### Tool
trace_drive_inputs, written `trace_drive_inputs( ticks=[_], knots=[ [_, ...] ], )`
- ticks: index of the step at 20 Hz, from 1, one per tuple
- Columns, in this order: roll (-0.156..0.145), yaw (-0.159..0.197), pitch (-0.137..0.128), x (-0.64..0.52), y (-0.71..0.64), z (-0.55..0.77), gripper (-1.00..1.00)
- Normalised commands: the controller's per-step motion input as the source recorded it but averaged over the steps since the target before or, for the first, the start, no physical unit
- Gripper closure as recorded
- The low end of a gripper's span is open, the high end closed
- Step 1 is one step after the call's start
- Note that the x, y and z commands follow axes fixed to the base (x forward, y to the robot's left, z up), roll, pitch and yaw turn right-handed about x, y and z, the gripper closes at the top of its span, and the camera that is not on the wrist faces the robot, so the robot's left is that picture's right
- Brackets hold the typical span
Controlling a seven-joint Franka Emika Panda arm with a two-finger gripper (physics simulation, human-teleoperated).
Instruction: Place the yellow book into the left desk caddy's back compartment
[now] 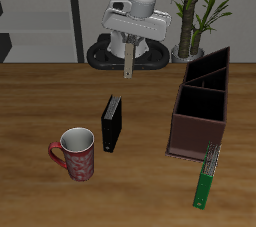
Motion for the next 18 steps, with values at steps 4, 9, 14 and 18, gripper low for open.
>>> trace_drive_inputs(
  ticks=[4, 9, 14, 18],
  knots=[
    [0.002, 0.006, -0.048, -0.05, 0.53, 0.14, 1.0],
    [0.033, -0.018, -0.013, 0.03, 0.43, 0.18, 1.0],
    [0.051, -0.009, -0.038, 0.11, 0.37, 0.3, 1.0],
    [0.044, -0.031, -0.014, 0.21, 0.35, 0.25, 1.0]
  ],
)
